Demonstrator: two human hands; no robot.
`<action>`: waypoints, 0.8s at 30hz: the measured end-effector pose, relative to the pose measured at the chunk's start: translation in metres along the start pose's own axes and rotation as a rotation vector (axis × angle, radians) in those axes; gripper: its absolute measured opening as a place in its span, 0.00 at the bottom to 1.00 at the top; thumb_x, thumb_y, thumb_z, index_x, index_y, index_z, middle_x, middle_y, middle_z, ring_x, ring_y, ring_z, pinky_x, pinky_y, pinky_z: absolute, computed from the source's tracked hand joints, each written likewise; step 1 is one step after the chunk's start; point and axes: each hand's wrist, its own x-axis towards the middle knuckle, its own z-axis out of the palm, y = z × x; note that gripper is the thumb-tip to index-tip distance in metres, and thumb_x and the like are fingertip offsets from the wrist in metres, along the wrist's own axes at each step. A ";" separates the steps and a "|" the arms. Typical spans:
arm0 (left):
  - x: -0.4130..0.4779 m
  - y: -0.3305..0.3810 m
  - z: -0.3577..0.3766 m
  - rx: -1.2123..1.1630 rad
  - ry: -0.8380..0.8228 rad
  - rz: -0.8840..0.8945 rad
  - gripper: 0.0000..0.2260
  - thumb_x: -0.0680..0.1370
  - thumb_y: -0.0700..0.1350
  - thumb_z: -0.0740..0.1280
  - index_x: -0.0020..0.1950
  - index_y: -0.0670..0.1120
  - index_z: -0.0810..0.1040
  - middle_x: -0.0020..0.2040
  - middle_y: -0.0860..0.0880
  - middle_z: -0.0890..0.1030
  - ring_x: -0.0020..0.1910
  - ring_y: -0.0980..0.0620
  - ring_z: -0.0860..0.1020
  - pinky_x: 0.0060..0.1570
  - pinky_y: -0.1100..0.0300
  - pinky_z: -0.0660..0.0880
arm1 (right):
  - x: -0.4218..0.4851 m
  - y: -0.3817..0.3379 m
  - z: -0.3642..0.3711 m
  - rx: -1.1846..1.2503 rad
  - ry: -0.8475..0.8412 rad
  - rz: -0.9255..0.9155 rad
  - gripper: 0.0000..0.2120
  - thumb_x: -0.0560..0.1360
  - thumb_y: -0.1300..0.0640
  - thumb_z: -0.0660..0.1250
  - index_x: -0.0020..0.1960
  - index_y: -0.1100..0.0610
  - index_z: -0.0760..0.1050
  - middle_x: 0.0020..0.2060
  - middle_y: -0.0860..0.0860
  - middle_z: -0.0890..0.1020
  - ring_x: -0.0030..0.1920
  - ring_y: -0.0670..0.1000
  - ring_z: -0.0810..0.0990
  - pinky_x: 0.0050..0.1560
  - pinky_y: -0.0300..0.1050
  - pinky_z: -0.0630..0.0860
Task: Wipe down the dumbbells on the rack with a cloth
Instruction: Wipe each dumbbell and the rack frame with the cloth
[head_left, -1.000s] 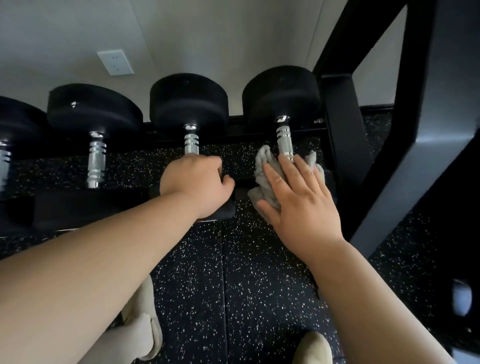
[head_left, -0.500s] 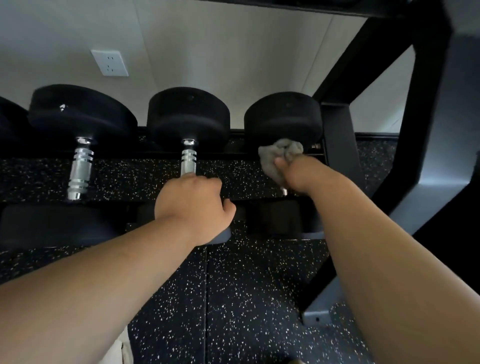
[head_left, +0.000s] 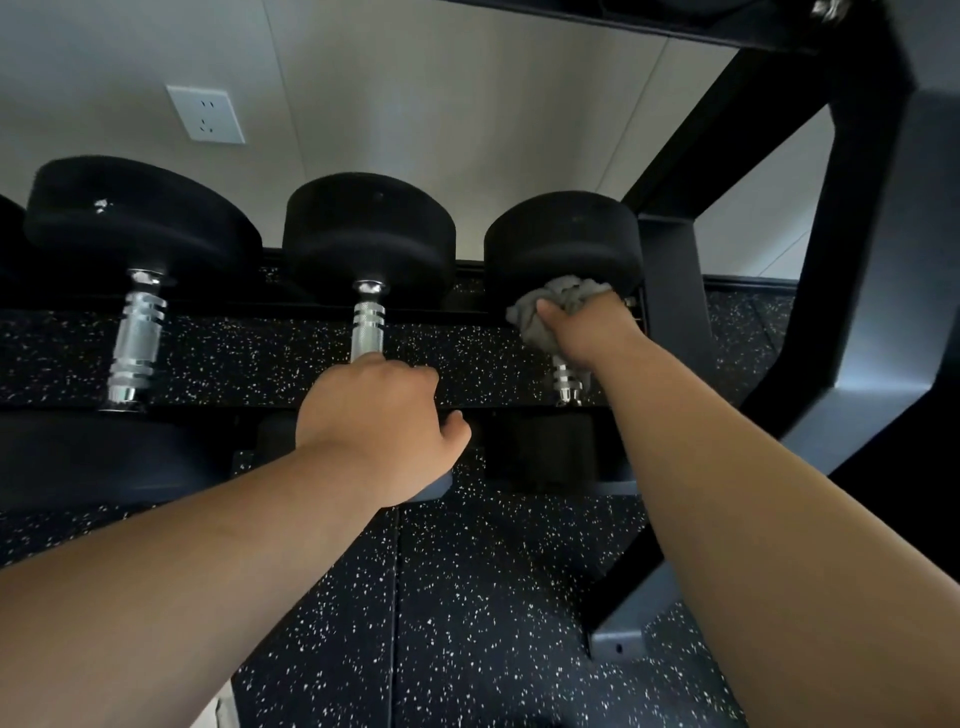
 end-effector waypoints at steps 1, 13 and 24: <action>0.000 0.000 0.000 -0.006 0.000 -0.002 0.19 0.75 0.66 0.58 0.43 0.53 0.79 0.37 0.55 0.77 0.42 0.51 0.76 0.39 0.56 0.69 | -0.003 0.001 -0.002 0.020 -0.040 0.015 0.28 0.85 0.40 0.57 0.70 0.63 0.73 0.63 0.60 0.79 0.63 0.61 0.78 0.54 0.46 0.71; -0.001 0.000 -0.002 -0.038 0.006 0.002 0.19 0.74 0.66 0.57 0.42 0.53 0.79 0.35 0.56 0.76 0.41 0.52 0.75 0.39 0.56 0.68 | 0.002 0.012 -0.010 0.421 -0.012 0.094 0.23 0.78 0.41 0.69 0.61 0.60 0.79 0.57 0.60 0.84 0.57 0.62 0.83 0.61 0.56 0.80; -0.001 0.002 -0.006 -0.022 -0.015 -0.008 0.17 0.76 0.65 0.59 0.45 0.54 0.79 0.38 0.55 0.77 0.43 0.52 0.75 0.40 0.55 0.67 | -0.020 0.019 -0.008 -0.272 -0.353 0.011 0.29 0.86 0.41 0.52 0.74 0.63 0.71 0.70 0.61 0.76 0.69 0.61 0.74 0.71 0.52 0.67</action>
